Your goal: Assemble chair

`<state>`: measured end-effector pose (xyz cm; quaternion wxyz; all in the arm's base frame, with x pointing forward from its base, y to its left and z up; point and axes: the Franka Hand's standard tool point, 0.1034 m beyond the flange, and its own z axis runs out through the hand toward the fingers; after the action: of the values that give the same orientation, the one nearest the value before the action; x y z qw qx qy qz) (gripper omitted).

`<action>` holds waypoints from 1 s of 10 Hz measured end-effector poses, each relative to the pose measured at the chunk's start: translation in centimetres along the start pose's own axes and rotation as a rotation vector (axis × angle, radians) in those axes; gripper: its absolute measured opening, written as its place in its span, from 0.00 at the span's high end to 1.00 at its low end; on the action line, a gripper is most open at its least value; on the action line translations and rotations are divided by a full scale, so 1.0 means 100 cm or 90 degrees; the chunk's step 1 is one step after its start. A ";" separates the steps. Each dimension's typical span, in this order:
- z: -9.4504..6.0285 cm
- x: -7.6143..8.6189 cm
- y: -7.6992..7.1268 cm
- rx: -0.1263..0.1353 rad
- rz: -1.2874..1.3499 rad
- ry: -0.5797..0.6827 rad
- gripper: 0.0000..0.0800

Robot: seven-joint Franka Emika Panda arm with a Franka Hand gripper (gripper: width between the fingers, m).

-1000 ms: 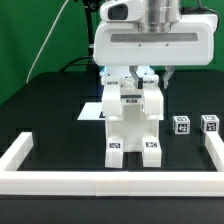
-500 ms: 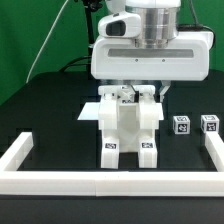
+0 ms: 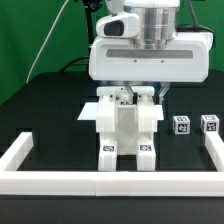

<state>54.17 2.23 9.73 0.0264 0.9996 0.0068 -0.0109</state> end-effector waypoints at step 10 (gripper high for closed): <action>0.000 0.000 0.000 0.000 0.000 0.000 0.19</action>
Offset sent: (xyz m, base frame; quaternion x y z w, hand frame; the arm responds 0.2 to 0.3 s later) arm 0.0000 0.0000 0.0000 0.0000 0.0000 0.0000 1.0000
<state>54.16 2.23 9.72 0.0265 0.9996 0.0068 -0.0109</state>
